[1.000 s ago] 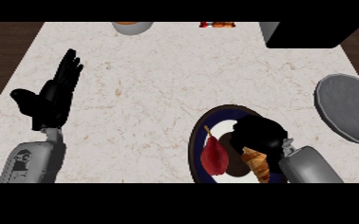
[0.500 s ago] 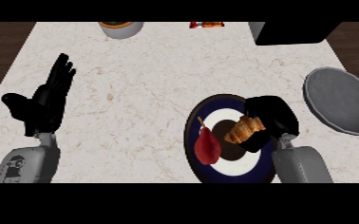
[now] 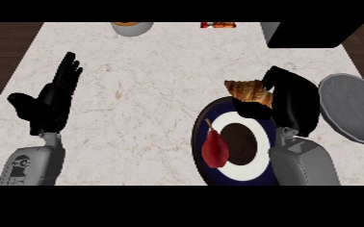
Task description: Pick the croissant from the plate and place it in the pan
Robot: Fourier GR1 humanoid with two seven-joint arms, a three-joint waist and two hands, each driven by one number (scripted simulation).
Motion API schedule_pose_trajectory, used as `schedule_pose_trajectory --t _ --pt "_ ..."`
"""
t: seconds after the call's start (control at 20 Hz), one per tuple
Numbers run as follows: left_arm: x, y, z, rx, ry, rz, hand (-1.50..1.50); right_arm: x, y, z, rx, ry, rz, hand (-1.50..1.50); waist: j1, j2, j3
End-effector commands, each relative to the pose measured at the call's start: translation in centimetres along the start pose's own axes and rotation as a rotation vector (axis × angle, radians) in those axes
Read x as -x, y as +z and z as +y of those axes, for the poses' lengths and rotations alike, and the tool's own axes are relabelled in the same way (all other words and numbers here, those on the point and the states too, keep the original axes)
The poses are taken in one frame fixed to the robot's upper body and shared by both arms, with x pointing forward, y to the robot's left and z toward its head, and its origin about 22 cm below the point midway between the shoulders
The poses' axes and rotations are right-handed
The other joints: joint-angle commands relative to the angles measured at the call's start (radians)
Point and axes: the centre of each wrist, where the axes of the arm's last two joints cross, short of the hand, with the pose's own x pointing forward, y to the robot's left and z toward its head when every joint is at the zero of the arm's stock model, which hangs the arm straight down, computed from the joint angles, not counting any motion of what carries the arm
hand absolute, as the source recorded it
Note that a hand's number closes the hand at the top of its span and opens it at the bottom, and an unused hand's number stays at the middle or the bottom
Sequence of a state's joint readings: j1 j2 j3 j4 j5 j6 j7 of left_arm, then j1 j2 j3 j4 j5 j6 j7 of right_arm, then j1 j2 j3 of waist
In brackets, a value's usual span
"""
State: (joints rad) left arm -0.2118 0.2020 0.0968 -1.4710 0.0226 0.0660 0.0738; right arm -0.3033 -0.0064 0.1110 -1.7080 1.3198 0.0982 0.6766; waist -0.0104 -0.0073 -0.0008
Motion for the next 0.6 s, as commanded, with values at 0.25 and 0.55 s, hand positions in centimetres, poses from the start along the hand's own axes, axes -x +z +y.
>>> schedule_pose_trajectory --t 0.25,0.55 --pt "-0.1 -0.9 0.0 0.001 -0.002 0.0 0.0 1.8 -2.0 -4.1 0.204 -0.337 0.161 1.5 0.007 0.01 0.002" --pt "-1.2 -0.6 -2.5 -0.012 0.007 -0.028 0.0 11.4 -7.1 -7.4 0.27 -0.296 0.236 1.5 0.01 0.008 0.002"
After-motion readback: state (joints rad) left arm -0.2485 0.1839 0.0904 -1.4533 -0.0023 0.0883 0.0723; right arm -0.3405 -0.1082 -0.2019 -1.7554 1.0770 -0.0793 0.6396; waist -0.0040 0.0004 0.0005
